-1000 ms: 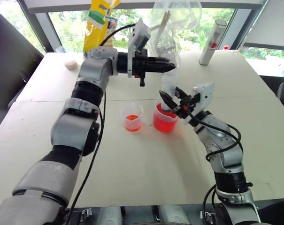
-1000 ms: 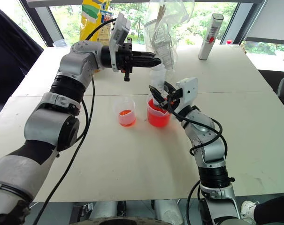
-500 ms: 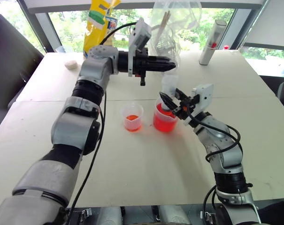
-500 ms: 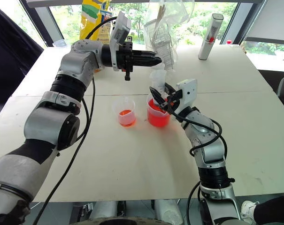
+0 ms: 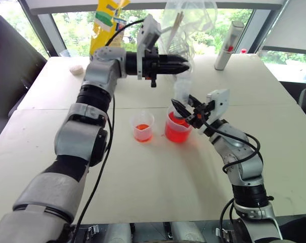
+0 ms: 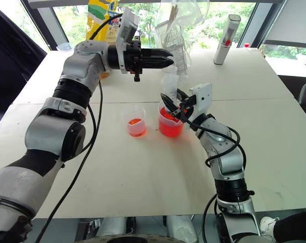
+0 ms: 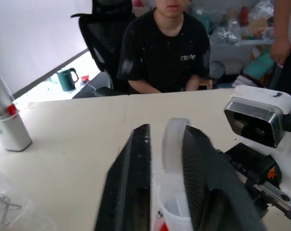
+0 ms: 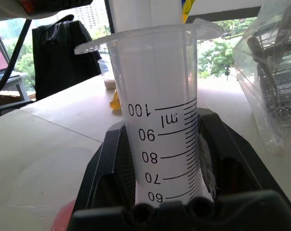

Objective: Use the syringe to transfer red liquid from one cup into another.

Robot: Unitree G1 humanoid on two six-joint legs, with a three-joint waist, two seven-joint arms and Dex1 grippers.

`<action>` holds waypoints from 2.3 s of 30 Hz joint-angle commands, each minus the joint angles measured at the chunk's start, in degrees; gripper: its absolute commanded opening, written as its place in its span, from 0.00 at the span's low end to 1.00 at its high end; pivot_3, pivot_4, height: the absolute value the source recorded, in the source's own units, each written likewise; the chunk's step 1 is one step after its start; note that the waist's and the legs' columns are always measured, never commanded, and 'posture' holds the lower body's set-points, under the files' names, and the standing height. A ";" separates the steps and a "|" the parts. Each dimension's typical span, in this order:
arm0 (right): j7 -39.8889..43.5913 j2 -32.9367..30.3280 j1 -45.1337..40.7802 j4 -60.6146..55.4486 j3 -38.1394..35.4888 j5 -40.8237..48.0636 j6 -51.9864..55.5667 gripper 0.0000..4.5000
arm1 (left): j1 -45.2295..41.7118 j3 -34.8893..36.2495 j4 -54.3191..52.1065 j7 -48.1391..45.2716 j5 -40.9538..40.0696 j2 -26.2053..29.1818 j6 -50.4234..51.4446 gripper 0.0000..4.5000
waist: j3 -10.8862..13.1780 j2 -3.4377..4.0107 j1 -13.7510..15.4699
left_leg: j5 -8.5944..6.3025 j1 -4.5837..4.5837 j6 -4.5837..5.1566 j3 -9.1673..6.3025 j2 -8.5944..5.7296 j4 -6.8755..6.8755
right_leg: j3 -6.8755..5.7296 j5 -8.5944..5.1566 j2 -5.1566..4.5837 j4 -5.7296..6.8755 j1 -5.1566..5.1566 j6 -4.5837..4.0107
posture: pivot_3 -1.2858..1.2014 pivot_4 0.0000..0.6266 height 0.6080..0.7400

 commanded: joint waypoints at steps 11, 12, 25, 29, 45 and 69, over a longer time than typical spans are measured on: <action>-0.02 -1.14 -3.13 -6.50 0.68 2.21 3.73 0.31 | 1.62 6.73 -12.81 3.77 -6.02 3.62 6.00 0.77 | 0.00 0.00 -0.09 | 0.00 0.01 0.00 0.01 0.01 0.01 | 0.01 0.00 0.00 0.02 0.00 0.00 | 0.52 0.24 0.99; -0.03 -1.15 -3.10 -6.53 0.70 2.25 3.83 0.31 | 2.29 7.02 -14.02 4.11 -6.35 4.33 6.99 0.77 | 0.00 0.00 -0.14 | 0.00 0.01 0.00 0.01 0.02 0.01 | 0.00 0.00 0.00 0.02 -0.01 0.00 | 0.52 0.24 0.99; 1.45 -5.23 -13.71 -8.83 -2.90 6.50 8.34 0.31 | 17.04 2.68 -25.55 2.79 -2.52 18.47 11.55 0.77 | 0.00 0.02 0.00 | 0.04 0.07 -0.06 0.03 0.05 0.04 | 0.02 0.00 -0.04 0.12 0.00 0.00 | 0.52 0.24 0.99; 3.53 -4.70 -19.33 -8.89 -2.07 11.07 11.66 0.31 | 18.29 2.22 -25.97 2.96 -2.01 19.90 11.09 0.77 | -0.01 -0.01 0.07 | 0.04 0.03 -0.06 0.00 0.06 0.04 | -0.05 0.00 -0.04 0.10 0.00 -0.01 | 0.52 0.24 0.99; 5.99 6.08 -15.47 7.54 10.07 2.51 -3.55 0.31 | 18.39 3.94 -28.88 2.64 -4.17 24.23 14.52 0.77 | -0.03 -0.03 -0.03 | 0.04 0.01 -0.06 0.02 0.05 0.07 | -0.06 0.01 -0.08 0.10 0.00 -0.01 | 0.52 0.24 0.99; 7.16 7.88 -13.28 10.01 10.52 -1.12 -6.21 0.31 | 11.93 4.59 -30.30 -5.89 -14.38 25.45 27.27 0.77 | -0.03 -0.03 -0.26 | 0.04 0.03 -0.06 0.00 0.05 0.07 | -0.07 0.01 -0.07 0.12 0.00 -0.01 | 0.52 0.24 0.99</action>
